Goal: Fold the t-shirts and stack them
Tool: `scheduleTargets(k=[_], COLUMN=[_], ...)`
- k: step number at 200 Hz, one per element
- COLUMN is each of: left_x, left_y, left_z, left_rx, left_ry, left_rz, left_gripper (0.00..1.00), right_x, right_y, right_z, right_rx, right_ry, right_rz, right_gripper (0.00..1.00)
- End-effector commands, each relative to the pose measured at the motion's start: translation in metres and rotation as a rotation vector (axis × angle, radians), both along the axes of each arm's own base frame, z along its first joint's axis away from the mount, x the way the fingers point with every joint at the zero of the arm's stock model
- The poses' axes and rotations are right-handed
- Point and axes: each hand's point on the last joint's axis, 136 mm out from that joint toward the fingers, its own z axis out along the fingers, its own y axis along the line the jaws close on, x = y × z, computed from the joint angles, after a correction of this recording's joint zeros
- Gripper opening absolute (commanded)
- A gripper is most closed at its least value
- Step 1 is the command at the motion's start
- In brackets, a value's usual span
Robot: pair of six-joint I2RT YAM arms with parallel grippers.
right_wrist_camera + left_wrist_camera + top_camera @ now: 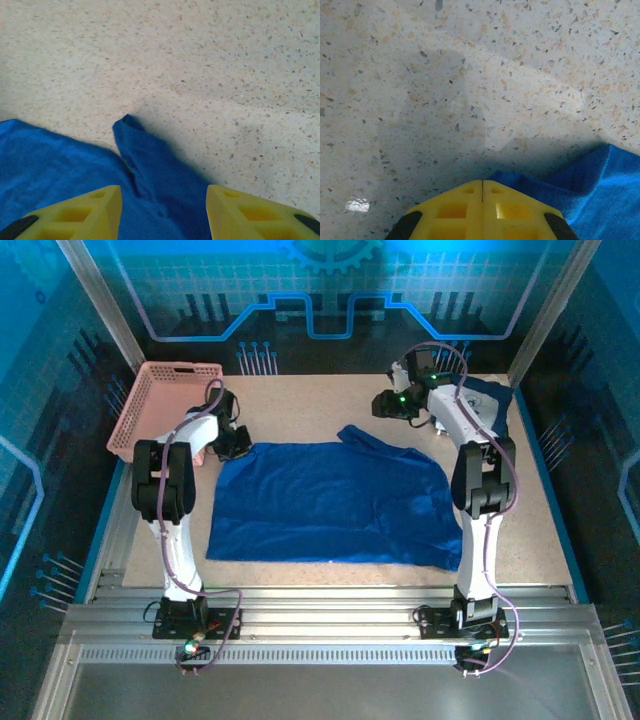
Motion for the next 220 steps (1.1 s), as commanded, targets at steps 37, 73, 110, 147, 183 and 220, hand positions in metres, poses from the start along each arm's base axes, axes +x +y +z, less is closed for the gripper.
scheduleTargets(k=[37,73,110,147,183,220], left_x=[-0.004,-0.004,-0.005,-0.007,-0.008,-0.010], left_y=[-0.009,-0.009,-0.010,-0.011,-0.013,-0.014], left_z=[0.011,0.010,0.009,0.008,0.006,0.005], left_rx=[-0.023,-0.026,-0.027,-0.029,-0.031,-0.032], left_ry=[-0.024,-0.024,-0.021,-0.018,-0.014,-0.011], left_rz=[-0.015,-0.011,-0.010,-0.012,-0.014,-0.015], left_gripper=[0.00,0.00,0.00,0.00,0.00,0.00], right_x=[-0.027,-0.037,-0.043,-0.036,-0.032,-0.025], right_y=[-0.014,-0.005,0.005,0.010,0.011,0.013], right_z=[-0.066,-0.078,-0.087,-0.081,-0.084,-0.084], right_rx=[0.139,0.233,0.280,0.303,0.294,0.306], right_ry=[0.269,0.322,0.347,0.319,0.319,0.307], right_rz=[-0.128,-0.121,-0.115,-0.111,-0.111,-0.119], right_gripper=[0.52,0.52,0.52,0.48,0.41,0.32])
